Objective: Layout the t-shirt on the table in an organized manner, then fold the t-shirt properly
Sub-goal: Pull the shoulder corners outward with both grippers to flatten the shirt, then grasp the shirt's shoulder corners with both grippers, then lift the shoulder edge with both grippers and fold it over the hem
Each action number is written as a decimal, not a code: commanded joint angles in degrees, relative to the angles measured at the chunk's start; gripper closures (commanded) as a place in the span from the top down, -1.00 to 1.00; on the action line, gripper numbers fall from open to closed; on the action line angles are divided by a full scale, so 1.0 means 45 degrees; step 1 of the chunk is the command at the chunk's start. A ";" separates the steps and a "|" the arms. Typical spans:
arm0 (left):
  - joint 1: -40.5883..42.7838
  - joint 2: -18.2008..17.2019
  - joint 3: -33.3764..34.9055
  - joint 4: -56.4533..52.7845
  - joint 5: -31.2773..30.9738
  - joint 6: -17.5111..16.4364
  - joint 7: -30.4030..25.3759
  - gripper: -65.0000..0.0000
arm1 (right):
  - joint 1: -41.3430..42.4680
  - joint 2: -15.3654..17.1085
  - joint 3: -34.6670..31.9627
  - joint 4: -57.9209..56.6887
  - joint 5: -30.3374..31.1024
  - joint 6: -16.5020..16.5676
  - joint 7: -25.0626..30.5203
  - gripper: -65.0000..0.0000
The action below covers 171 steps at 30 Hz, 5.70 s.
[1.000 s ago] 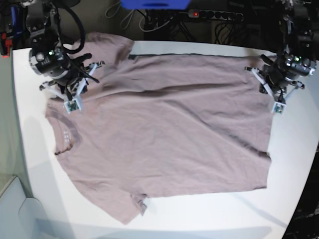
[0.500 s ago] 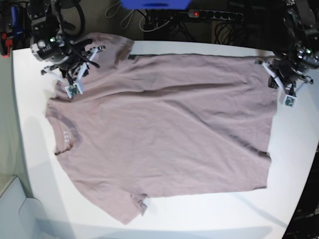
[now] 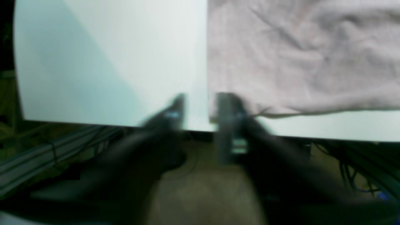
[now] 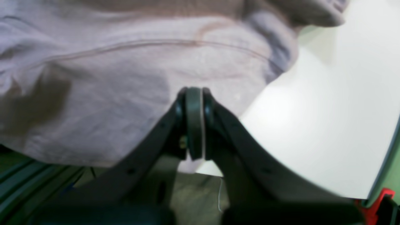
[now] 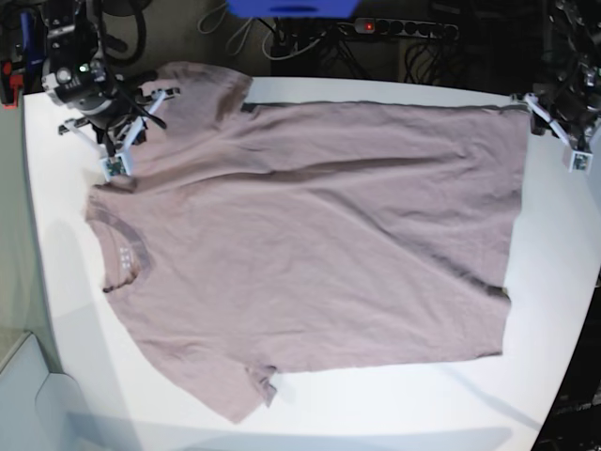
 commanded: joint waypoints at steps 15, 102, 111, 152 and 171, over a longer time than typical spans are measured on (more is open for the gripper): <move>-0.0042 0.0490 -0.0953 -0.1258 0.0015 -0.1596 -0.0154 0.67 | -0.0663 0.0113 -0.0019 0.0249 -0.0012 -0.0002 0.0211 -0.44; -0.1468 0.0725 0.0121 -0.3349 -0.0005 -0.1596 -0.1092 -0.99 | -0.1151 -0.0415 -0.0781 -0.0493 0.0066 -0.0002 0.0211 -0.18; -0.1488 0.0725 0.0121 -0.3349 -0.0005 -0.1596 -0.1092 -0.99 | -0.0546 -0.0591 -0.0800 -0.2095 0.0047 -0.0002 0.0153 -0.18; -0.5493 0.1076 0.0180 0.1203 -0.0024 -0.1596 -0.0525 -0.99 | 0.3420 0.0464 -0.0097 0.0776 0.0027 -0.0002 0.0114 -1.00; -1.2760 0.1076 0.3638 0.1379 0.1304 -0.0942 0.0549 -0.99 | 1.1781 0.0953 0.0587 0.0796 0.0027 0.2030 0.0211 -1.00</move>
